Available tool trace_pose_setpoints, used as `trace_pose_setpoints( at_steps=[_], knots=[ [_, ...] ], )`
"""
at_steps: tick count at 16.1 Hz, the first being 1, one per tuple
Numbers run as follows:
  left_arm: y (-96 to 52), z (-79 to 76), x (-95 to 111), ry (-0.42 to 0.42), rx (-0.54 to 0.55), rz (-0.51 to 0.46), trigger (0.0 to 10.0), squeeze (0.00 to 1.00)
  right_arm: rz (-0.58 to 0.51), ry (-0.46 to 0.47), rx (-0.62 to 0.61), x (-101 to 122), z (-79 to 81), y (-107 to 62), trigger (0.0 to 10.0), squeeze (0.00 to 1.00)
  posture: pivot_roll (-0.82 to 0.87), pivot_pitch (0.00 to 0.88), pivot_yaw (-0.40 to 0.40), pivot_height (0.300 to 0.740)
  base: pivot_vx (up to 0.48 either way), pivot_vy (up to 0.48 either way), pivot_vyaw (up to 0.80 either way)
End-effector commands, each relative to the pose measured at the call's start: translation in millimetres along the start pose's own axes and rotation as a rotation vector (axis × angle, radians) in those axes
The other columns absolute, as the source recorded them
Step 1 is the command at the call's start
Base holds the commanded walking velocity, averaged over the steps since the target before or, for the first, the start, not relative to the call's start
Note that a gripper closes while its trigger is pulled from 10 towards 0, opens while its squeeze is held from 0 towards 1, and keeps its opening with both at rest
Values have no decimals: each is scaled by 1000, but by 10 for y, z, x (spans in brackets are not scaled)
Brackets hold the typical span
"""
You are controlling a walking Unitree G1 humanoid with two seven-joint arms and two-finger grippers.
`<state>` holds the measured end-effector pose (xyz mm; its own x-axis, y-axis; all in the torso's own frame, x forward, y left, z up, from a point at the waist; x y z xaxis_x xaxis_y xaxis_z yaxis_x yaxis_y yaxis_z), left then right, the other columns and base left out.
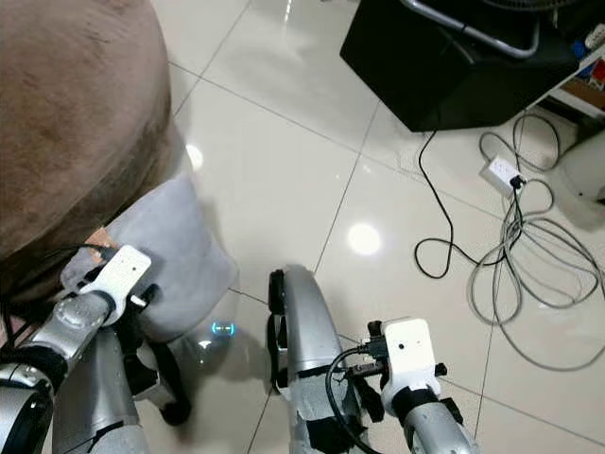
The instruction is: Move the pillow to the sofa from floor
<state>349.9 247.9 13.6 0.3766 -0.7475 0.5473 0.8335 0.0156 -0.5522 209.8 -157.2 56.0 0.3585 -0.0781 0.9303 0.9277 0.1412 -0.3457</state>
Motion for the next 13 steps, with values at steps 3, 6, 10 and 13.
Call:
trace_pose_setpoints(
  at_steps=[3,6,10,13],
  knots=[
    [-5,-259,-102,-33,-71,38,10000,0,58,2,-26,-116,-63,-49,10000,0,-399,495,-214,560,0,0,0],
    [0,-238,-78,-48,-61,29,10000,0,63,-3,-24,-109,-66,-15,10000,0,-389,491,-212,560,0,0,0],
    [2,-236,-69,-64,-55,26,10000,0,65,-5,-17,-107,-56,31,10000,0,-379,485,-208,560,0,0,0],
    [-1,-246,-55,-93,-71,8,0,0,66,-8,-19,-108,-54,56,10000,0,-372,482,-204,560,0,0,0]
  ],
)
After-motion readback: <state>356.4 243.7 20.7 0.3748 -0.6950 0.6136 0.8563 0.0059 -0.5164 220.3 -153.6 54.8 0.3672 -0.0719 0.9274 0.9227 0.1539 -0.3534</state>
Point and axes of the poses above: a point about 5 cm out from each wrist's last joint towards the gripper, its own y axis pointing out of the wrist towards the gripper, its own x axis along the axis of the wrist's last joint, z = x × y, the point moved 4 cm from there along y, pointing out of the wrist towards the gripper, and after that the axes turned 12 degrees about y, right-handed, at the moved point
